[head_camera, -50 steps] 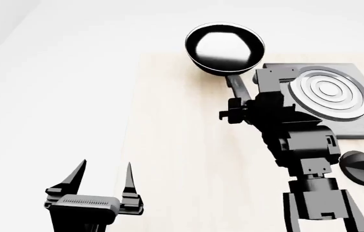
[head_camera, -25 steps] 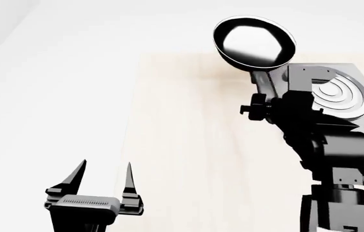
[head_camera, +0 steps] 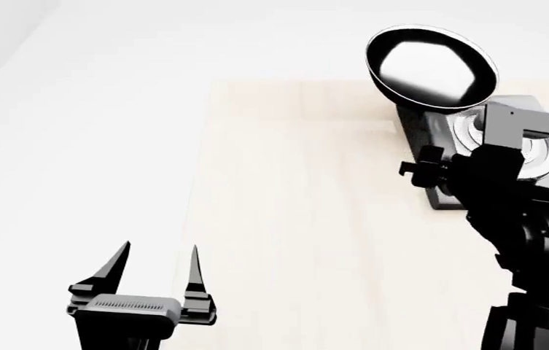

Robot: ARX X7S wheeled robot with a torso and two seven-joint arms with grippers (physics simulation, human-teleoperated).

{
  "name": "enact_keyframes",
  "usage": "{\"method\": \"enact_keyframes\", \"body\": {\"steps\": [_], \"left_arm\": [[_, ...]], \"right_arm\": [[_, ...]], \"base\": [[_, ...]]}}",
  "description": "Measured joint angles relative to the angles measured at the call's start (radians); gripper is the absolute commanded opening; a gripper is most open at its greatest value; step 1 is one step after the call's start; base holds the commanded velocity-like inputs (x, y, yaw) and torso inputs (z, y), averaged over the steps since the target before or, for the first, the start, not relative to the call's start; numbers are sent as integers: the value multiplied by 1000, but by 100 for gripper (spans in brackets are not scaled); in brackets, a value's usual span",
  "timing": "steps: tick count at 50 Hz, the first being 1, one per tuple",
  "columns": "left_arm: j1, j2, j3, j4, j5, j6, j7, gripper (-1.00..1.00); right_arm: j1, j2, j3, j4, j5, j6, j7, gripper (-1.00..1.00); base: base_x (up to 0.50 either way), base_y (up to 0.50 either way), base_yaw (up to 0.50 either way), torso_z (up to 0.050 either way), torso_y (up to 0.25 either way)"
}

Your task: Turn on the stove and put the frying pan on it.

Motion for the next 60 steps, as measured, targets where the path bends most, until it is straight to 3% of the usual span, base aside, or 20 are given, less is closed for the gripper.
{"method": "enact_keyframes", "body": {"steps": [36, 60], "left_arm": [[-3, -4, 7, -3, -2, 3, -6, 100], [-4, -7, 10, -5, -4, 5, -11, 100]], "right_arm": [[-120, 93, 146, -190, 27, 104, 41, -100], [-157, 112, 181, -145, 23, 65, 46, -100]], "base": [[0, 0, 0, 1, 2], [0, 0, 0, 0, 2]]}}
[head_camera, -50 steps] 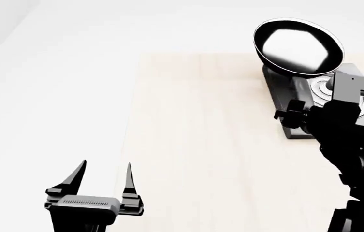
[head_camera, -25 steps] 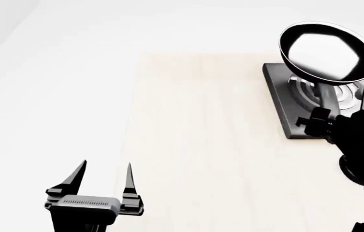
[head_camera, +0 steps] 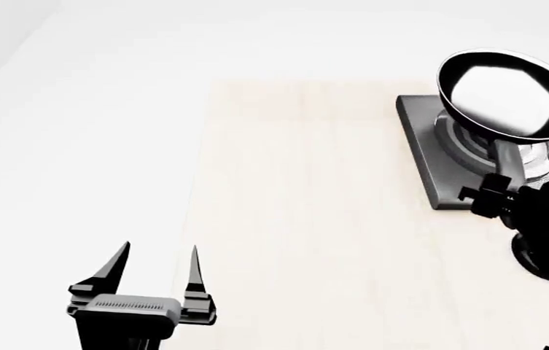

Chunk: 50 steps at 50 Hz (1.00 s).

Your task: Turn on the stove and put the frying pan on it.

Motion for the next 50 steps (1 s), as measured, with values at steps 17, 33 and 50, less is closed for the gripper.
{"method": "enact_keyframes", "body": {"steps": [17, 33, 50], "left_arm": [[-2, -2, 2, -1, -2, 0, -3, 100], [-4, -4, 5, -4, -2, 1, -5, 100], [-4, -6, 9, -2, -2, 1, -9, 100]], "right_arm": [[-24, -1, 19, 54, -7, -49, 0, -100], [-40, -8, 16, 83, -10, -79, -1, -100], [-46, -11, 11, 102, -7, -96, 0, -100]], "base": [[0, 0, 0, 1, 2], [0, 0, 0, 0, 2], [0, 0, 0, 1, 2]]}}
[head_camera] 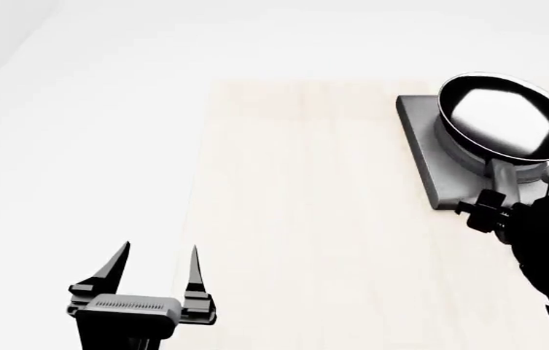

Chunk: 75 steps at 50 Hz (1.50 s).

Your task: Turn on the stove and put the frying pan on it.

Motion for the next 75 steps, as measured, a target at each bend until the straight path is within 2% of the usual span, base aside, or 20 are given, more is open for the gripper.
{"method": "enact_keyframes", "body": {"steps": [17, 18, 46, 75], "left_arm": [[-1, -3, 2, 1, -2, 1, -3, 100], [-1, -3, 2, 1, -2, 1, -3, 100], [-1, -8, 5, 9, -4, 0, -9, 100], [2, -31, -1, 90, -18, -38, -31, 100]], "right_arm": [[2, 0, -4, 5, -1, -6, 3, -100], [2, -1, -4, 5, -1, -6, 4, 100], [7, 10, -6, -134, 5, 49, 19, 100], [-67, -8, 14, -518, 58, 171, 62, 100]], "base": [[1, 0, 0, 0, 1], [0, 0, 0, 10, 0], [0, 0, 0, 0, 0], [0, 0, 0, 0, 0]]}}
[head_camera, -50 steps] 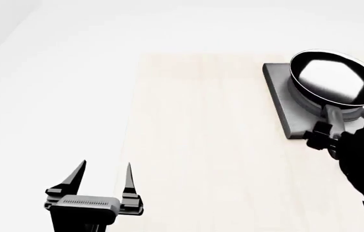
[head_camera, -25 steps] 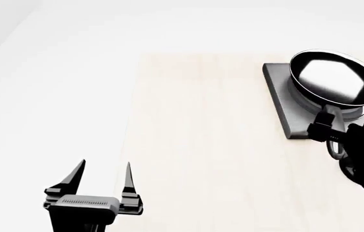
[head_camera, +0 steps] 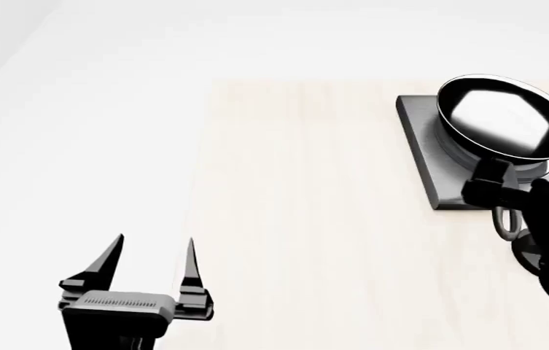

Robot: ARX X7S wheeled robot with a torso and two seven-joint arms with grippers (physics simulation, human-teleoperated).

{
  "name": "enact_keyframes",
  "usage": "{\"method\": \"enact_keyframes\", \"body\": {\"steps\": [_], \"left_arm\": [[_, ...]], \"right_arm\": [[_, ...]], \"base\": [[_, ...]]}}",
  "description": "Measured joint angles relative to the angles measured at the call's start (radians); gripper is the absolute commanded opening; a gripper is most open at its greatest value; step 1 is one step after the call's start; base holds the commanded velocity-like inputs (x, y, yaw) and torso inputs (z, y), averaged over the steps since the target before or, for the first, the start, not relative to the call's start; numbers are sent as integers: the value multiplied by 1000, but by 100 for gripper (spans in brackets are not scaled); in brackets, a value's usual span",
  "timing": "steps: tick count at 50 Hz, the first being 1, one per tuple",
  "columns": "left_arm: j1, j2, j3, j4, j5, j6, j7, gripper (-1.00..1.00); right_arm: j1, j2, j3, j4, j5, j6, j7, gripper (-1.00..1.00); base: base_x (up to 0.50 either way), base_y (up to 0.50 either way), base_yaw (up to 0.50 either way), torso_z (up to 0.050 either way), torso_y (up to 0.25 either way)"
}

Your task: Turn on the stove and put the frying pan on it.

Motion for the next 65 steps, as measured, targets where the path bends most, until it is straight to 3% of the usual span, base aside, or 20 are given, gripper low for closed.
{"method": "enact_keyframes", "body": {"steps": [25, 47, 55, 65], "left_arm": [[10, -26, -3, 105, -2, -44, -27, 100], [17, -51, -13, 205, -14, -83, -51, 100], [20, -63, -23, 250, -24, -99, -62, 100], [25, -83, -40, 323, -39, -125, -82, 100]], "right_arm": [[-51, -18, -32, -264, 45, 84, 33, 100], [-2, -56, -67, -447, 132, 224, 83, 100], [12, -51, -64, -492, 266, 253, 183, 100], [50, -10, -38, -505, 613, 263, 449, 100]], "base": [[0, 0, 0, 0, 0], [0, 0, 0, 0, 0], [0, 0, 0, 0, 0], [0, 0, 0, 0, 0]]}}
